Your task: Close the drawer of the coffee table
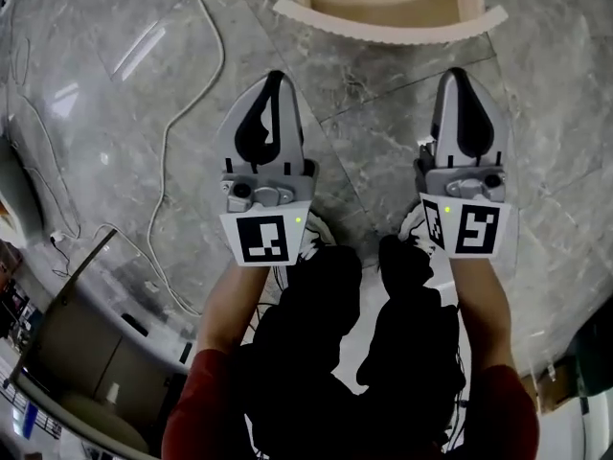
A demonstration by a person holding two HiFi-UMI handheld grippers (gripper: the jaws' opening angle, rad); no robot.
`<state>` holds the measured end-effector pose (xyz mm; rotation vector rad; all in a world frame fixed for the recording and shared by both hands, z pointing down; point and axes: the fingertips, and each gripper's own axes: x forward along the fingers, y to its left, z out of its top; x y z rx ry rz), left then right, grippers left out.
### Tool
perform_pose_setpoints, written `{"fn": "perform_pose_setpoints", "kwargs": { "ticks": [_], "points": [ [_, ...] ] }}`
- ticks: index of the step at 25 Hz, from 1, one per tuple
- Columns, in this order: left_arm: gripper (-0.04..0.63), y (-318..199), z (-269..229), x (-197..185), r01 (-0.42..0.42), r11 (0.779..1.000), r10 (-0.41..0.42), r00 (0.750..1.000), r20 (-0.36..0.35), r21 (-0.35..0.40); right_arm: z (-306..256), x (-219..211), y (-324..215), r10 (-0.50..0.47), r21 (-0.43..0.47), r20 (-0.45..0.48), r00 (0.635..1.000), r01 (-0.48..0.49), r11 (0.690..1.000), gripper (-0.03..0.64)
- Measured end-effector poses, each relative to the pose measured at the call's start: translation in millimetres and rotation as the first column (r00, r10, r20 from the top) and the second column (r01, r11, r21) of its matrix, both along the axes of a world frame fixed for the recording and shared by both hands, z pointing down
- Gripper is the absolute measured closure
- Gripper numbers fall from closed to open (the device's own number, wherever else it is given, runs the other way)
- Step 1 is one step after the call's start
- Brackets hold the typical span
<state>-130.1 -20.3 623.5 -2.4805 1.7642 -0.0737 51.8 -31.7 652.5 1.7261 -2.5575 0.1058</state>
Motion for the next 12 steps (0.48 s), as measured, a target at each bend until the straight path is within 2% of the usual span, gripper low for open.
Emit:
{"fn": "perform_pose_setpoints", "kwargs": {
  "ticks": [6, 12],
  "points": [
    [0.583, -1.8, 49.1, -5.9, 0.029, 0.999, -0.029, 1.0, 0.001, 0.02, 52.1, 6.9, -5.6, 0.044, 0.013, 0.004, 0.999, -0.044, 0.999, 0.595],
    [0.583, -5.4, 63.8, -3.0, 0.057, 0.998, -0.057, 0.998, 0.002, 0.023, 69.0, 0.3, -5.4, 0.062, -0.006, 0.031, 0.998, -0.062, 0.998, 0.594]
  ]
}}
